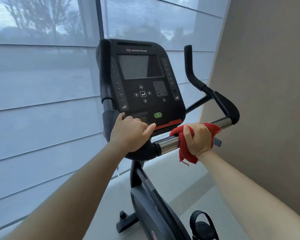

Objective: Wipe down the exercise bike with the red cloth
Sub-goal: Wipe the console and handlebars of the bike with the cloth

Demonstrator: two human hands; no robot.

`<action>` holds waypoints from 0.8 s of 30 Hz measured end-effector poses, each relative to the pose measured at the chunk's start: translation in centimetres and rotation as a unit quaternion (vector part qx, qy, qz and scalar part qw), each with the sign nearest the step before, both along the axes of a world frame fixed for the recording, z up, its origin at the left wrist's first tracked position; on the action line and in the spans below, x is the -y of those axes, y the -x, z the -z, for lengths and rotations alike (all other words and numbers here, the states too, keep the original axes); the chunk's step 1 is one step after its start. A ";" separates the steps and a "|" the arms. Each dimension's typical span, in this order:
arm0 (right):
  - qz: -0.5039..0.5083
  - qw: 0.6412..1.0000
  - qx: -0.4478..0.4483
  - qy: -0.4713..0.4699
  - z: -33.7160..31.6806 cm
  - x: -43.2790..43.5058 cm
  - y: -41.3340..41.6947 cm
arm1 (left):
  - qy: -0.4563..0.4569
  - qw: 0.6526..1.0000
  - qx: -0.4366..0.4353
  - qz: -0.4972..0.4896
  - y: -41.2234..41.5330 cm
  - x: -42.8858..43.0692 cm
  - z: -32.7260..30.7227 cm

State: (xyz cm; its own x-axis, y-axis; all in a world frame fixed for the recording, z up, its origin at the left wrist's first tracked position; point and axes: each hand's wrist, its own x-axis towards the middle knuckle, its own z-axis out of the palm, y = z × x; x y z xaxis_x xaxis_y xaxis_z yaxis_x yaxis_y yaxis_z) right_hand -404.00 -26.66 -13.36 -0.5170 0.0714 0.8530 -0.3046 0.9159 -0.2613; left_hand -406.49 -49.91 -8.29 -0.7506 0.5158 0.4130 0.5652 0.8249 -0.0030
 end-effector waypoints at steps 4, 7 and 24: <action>-0.022 1.000 -0.009 0.019 0.5 1.3 -0.2 | 0.006 1.000 -0.007 -0.005 0.2 0.1 0.1; -0.065 0.998 -0.025 0.009 0.3 1.3 -0.6 | 0.010 1.000 -0.018 -0.013 0.6 0.1 0.3; -0.013 0.999 0.041 -0.005 -0.1 -2.6 1.1 | -0.002 0.999 -0.008 -0.047 1.1 -0.1 0.3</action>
State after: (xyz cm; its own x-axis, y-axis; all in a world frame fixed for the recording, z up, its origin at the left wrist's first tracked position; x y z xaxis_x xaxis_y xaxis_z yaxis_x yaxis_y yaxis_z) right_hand -405.07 -24.02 -13.25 -0.5874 0.0485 0.8078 -0.3065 0.9105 -0.2776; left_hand -407.55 -49.82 -8.54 -0.7889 0.4409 0.4281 0.4844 0.8748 -0.0083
